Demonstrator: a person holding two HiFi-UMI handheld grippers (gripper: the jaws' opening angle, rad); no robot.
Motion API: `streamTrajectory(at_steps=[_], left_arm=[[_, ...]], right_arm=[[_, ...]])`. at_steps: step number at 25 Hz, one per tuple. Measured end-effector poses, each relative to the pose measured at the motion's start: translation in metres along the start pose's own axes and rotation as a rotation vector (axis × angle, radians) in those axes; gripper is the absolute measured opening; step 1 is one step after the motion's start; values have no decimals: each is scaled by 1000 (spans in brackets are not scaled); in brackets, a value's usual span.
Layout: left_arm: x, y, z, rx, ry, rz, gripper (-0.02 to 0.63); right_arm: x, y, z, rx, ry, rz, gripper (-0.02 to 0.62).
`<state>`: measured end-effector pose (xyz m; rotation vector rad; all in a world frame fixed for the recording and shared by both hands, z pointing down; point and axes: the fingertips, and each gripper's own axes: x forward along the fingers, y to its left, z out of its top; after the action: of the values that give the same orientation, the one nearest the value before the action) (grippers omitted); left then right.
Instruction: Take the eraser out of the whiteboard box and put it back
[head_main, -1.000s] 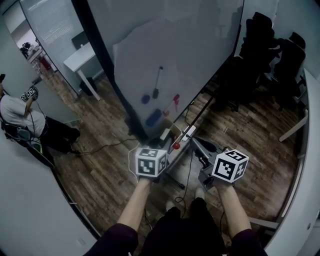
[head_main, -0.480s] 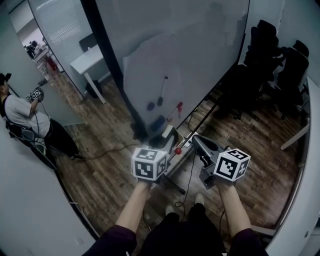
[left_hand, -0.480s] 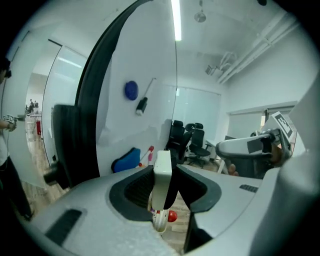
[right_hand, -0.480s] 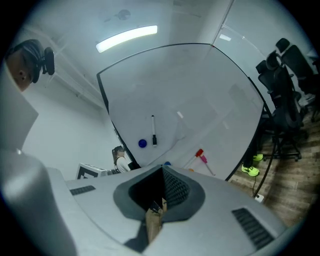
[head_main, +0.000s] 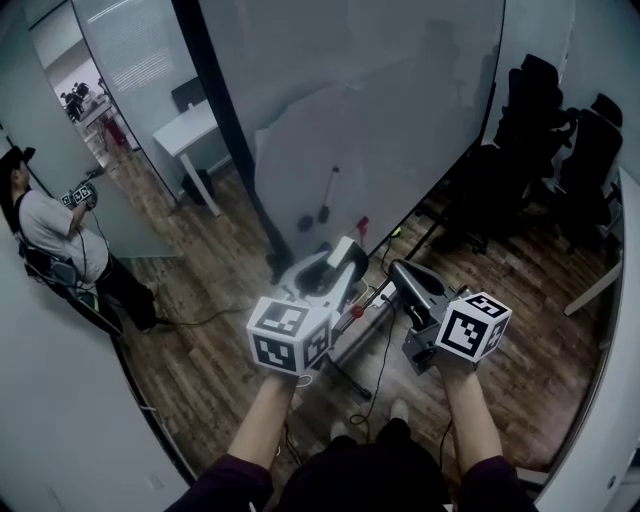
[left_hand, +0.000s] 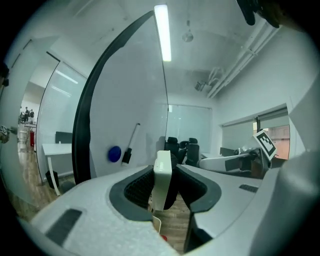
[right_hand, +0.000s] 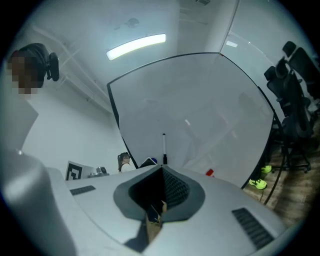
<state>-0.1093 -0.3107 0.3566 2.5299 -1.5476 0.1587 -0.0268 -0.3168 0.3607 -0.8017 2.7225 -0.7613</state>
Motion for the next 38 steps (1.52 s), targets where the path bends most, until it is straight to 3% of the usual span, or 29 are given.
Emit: streamTrajectory(at_steps=[16,24,38], left_arm=[[-25,-31,87,108,-181,-9,132],[-27,-27,95,108,-214,-1,130],[-20,-16,84,97,-183,-4,130]], right_arm=[[-7,37,67,-110,-99,87,3],[-4,41,77,-124,-116,103,3],[5,32,69,-105,-102,92,3]])
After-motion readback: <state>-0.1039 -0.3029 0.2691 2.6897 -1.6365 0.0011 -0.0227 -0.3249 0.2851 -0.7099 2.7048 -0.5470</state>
